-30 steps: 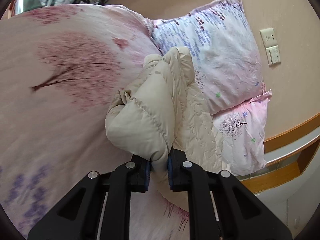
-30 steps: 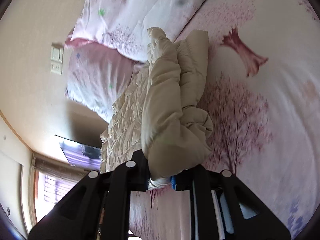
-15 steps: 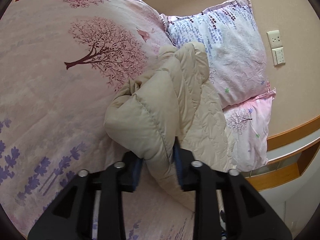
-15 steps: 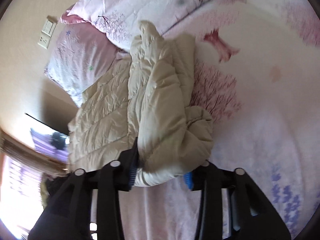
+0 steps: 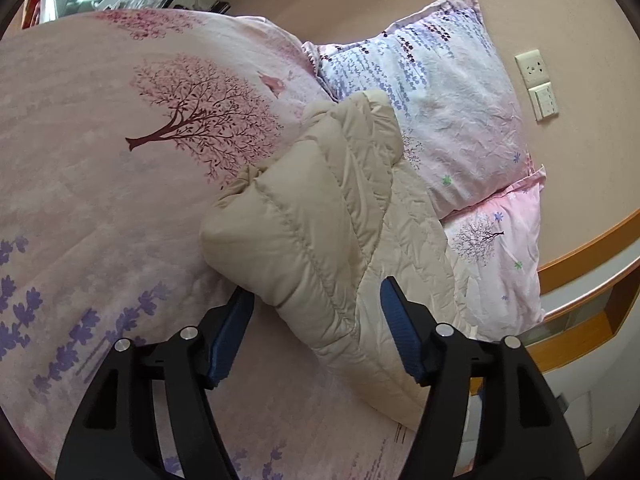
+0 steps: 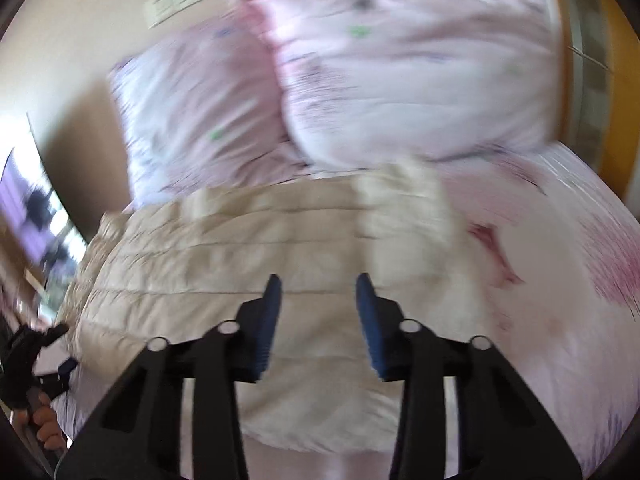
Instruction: Fold large clothes
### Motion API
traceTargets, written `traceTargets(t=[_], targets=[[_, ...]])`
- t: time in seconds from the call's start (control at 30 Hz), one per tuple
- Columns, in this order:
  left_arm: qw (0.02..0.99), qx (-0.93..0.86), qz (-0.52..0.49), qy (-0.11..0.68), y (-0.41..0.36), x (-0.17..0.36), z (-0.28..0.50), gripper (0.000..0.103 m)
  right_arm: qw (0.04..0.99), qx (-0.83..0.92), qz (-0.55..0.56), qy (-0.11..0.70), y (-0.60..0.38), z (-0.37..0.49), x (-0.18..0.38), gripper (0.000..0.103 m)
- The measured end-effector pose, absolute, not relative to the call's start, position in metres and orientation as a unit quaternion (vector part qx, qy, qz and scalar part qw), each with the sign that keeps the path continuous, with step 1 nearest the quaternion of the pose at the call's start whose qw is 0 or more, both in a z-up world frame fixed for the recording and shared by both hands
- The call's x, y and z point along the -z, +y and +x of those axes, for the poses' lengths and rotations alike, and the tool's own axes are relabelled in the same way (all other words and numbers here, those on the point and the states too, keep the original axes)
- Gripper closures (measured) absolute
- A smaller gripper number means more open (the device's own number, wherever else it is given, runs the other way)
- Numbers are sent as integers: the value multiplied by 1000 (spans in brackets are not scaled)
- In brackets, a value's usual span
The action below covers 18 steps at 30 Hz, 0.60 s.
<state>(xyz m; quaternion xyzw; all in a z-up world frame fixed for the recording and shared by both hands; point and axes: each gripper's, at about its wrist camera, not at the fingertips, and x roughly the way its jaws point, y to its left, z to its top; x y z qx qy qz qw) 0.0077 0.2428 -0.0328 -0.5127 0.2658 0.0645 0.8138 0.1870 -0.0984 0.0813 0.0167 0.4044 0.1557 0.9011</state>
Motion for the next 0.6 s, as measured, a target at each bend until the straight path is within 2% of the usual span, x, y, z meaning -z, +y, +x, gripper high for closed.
traceTargets(t=[0.13, 0.37, 0.6], targets=[[818, -72, -504, 267, 239, 30, 11, 30, 886, -181, -18, 426, -58, 200, -68, 71], [815, -89, -501, 276, 238, 30, 18, 30, 886, -189, -51, 421, -25, 203, -64, 71], [810, -108, -502, 285, 239, 31, 25, 30, 868, -173, -102, 454, -4, 216, -32, 69]])
